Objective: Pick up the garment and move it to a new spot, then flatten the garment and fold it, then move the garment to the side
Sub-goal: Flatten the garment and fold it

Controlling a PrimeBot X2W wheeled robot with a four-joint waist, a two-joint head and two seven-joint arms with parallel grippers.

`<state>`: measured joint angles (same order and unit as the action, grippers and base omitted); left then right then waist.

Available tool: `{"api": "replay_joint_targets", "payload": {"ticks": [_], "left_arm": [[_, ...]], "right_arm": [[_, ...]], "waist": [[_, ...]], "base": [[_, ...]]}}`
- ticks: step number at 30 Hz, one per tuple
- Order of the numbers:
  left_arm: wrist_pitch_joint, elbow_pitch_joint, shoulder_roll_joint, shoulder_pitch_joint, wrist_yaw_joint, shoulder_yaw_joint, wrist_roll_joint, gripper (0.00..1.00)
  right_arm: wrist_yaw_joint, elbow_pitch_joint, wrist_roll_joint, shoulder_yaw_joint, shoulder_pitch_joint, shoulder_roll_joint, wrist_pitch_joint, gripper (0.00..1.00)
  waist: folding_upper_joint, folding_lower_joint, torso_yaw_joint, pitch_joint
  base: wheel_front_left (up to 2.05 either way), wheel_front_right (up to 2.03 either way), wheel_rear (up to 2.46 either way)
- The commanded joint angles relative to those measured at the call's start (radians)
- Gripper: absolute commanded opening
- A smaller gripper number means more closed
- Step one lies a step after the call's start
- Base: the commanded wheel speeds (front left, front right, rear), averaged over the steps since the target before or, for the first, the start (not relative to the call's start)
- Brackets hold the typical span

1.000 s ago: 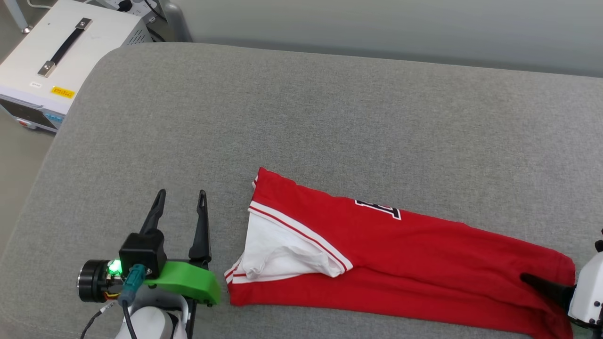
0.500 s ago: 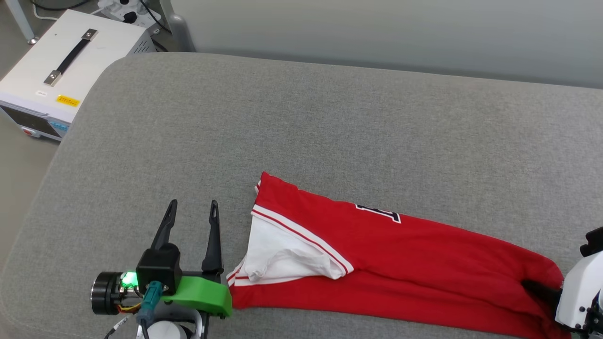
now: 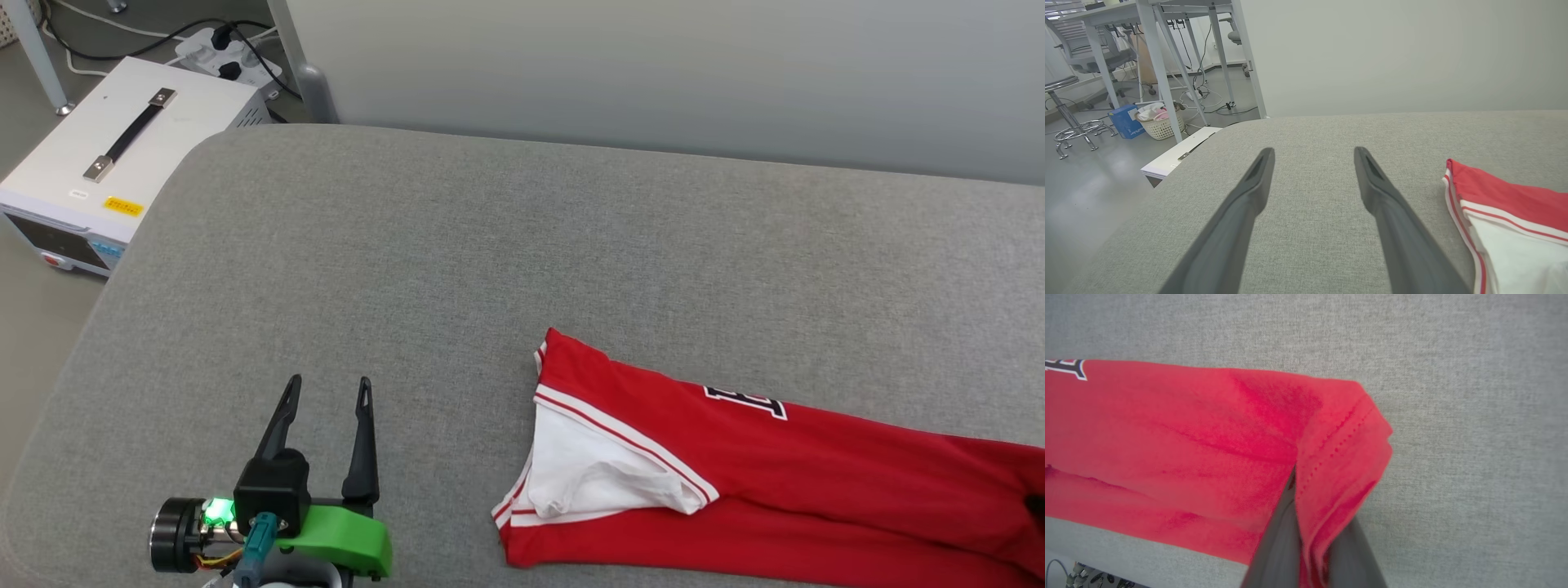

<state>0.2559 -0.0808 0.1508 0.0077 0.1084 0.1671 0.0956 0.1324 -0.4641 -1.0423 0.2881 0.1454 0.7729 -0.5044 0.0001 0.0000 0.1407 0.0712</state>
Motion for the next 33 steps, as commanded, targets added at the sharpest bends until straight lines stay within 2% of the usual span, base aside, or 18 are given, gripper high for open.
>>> {"api": "replay_joint_targets", "payload": {"ticks": [1,10,16,20,26,31,32,33], "left_arm": [[0.006,0.000,-0.011,0.020,-0.008,-0.008,-0.009,1.00],[0.006,-0.001,-0.027,0.031,-0.031,-0.032,-0.031,1.00],[0.006,-0.002,-0.036,0.033,-0.041,-0.041,-0.040,1.00],[0.006,-0.003,-0.044,0.026,-0.047,-0.044,-0.045,1.00],[0.006,-0.008,-0.059,-0.008,-0.058,-0.040,-0.051,1.00],[0.006,-0.015,-0.068,-0.031,-0.065,-0.035,-0.054,1.00],[0.006,-0.017,-0.073,-0.040,-0.067,-0.031,-0.055,1.00],[0.006,-0.018,-0.075,-0.043,-0.068,-0.031,-0.055,1.00]], "right_arm": [[-0.002,0.002,0.008,-0.005,-0.010,0.014,0.003,0.00],[-0.002,0.212,-0.042,-0.007,-0.044,0.009,-0.057,0.00],[-0.002,0.384,-0.043,0.027,-0.021,-0.058,-0.124,0.00],[-0.002,0.440,-0.001,0.070,0.030,-0.118,-0.184,0.00],[-0.002,0.418,0.095,0.194,0.178,-0.243,-0.246,0.00],[-0.002,0.324,0.143,0.296,0.283,-0.351,-0.239,0.00],[-0.002,0.258,0.167,0.355,0.334,-0.399,-0.222,0.00],[-0.002,0.239,0.172,0.369,0.347,-0.411,-0.214,0.00]], "waist": [[-0.0001,0.0000,-0.001,-0.007],[-0.0001,0.0000,0.001,-0.016],[-0.0001,0.0000,0.006,-0.009],[-0.0001,0.0000,0.011,0.006],[-0.0001,0.0000,0.030,0.047],[-0.0001,0.0000,0.047,0.067],[-0.0001,0.0000,0.058,0.078],[-0.0001,0.0000,0.061,0.081]], "base": [[0.00,0.00,0.00],[0.00,0.00,0.00],[0.00,0.00,0.00],[0.00,0.00,0.00],[0.00,0.00,0.00],[0.00,0.00,0.00],[0.00,0.00,0.00],[0.00,0.00,0.00]]}}
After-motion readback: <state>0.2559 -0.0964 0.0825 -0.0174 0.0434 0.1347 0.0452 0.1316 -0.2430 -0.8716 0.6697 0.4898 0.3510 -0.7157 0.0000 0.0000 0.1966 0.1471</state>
